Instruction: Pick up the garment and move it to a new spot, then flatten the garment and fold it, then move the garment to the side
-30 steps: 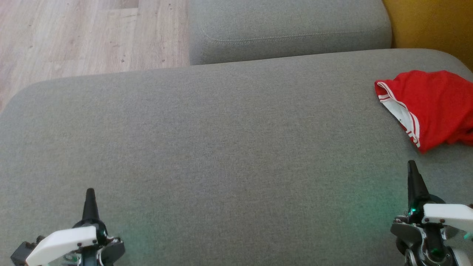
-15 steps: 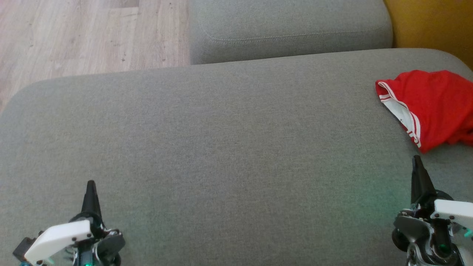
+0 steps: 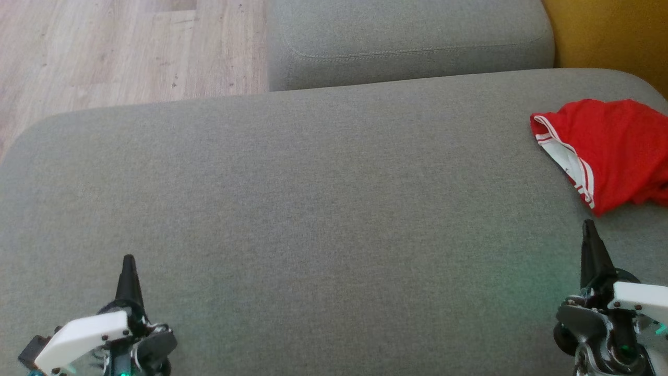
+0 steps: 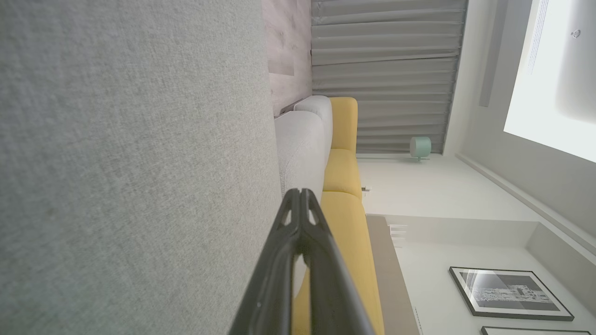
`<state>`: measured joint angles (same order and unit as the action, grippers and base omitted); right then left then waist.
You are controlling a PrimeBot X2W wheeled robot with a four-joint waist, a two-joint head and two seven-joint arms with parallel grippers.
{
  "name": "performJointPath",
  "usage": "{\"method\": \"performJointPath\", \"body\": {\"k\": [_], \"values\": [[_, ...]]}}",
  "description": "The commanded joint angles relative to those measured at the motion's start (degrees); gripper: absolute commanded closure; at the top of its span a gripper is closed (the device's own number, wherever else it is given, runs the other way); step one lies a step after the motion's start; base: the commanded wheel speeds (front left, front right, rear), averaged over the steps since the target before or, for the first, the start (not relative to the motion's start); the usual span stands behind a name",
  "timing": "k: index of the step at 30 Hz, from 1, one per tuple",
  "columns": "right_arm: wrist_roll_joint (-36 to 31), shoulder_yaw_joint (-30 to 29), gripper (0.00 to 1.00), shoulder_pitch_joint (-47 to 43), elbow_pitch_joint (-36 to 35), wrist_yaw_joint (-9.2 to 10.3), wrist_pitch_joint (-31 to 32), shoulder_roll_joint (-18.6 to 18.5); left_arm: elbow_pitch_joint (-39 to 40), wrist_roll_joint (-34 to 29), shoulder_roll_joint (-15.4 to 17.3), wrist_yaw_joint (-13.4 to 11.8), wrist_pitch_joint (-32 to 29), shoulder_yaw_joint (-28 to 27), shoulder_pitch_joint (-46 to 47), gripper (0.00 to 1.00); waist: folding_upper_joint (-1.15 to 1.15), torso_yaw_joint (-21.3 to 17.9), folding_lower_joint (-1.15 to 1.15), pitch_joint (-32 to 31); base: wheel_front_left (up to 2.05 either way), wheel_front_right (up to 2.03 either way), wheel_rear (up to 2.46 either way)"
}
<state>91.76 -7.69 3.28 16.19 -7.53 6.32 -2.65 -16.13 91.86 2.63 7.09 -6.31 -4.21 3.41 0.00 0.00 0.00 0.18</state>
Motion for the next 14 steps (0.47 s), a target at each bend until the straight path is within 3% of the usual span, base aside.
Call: {"method": "performJointPath", "body": {"k": [1, 14], "values": [[0.4, 1.2, 1.0, 2.9, -2.2, 0.04, 0.2, -0.2, 2.1, 0.3, 0.2, 0.4, -0.2, -2.3, 2.8, 1.0, 0.0, 0.0, 0.0, 0.0, 0.0, 0.0, 0.0], [0.4, 1.2, 1.0, 2.9, -2.2, 0.04, 0.2, -0.2, 2.1, 0.3, 0.2, 0.4, -0.2, -2.3, 2.8, 1.0, 0.0, 0.0, 0.0, 0.0, 0.0, 0.0, 0.0]]}}
